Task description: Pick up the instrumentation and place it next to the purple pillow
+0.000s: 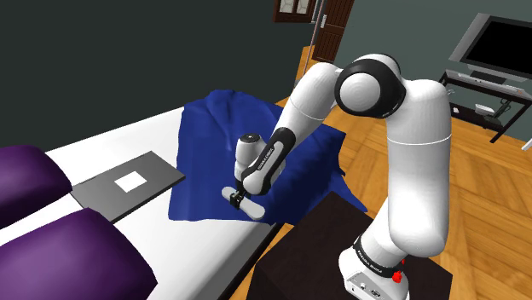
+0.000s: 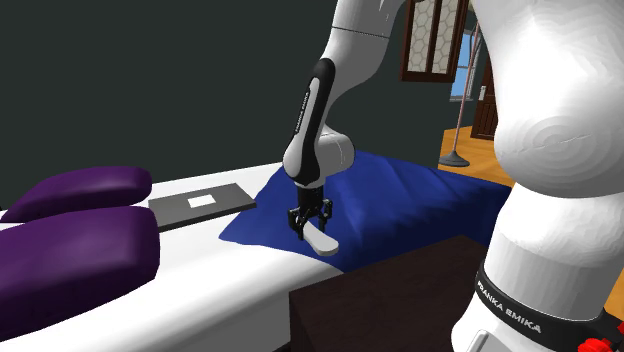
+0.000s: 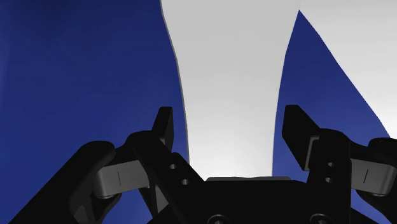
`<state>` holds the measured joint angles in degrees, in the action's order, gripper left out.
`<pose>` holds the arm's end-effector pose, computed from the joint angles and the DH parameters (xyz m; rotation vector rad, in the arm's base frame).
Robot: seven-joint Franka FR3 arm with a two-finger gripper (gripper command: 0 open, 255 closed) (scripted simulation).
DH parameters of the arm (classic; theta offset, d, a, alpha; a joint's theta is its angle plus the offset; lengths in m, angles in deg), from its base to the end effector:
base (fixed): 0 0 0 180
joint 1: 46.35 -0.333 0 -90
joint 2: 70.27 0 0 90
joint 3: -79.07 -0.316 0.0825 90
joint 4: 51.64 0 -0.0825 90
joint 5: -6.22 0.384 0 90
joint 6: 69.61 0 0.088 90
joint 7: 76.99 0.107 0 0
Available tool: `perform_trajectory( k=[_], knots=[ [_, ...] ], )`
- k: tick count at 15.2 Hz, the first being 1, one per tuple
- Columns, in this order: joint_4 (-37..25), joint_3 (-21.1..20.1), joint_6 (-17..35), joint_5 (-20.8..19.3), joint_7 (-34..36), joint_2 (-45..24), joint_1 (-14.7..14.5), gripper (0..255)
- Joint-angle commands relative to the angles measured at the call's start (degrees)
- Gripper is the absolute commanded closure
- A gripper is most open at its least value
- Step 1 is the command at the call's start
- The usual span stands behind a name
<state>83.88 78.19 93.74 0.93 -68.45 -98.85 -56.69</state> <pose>0.4840 0.1017 0.1162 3.1142 0.2083 -0.0146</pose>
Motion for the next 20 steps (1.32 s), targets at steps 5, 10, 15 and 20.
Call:
perform_trajectory(
  k=[5, 10, 15, 20],
  knots=[
    [-0.01, -0.01, 0.0, 0.0, 0.0, -0.01, -0.01, 255],
    [0.53, -0.19, -1.18, 0.14, -0.14, 1.71, 0.15, 255],
    [1.59, -0.67, -4.34, 0.58, -0.55, 5.93, 0.53, 255],
    [2.34, -1.12, -7.7, 1.11, -1.0, 10.03, 0.85, 255]
  ],
)
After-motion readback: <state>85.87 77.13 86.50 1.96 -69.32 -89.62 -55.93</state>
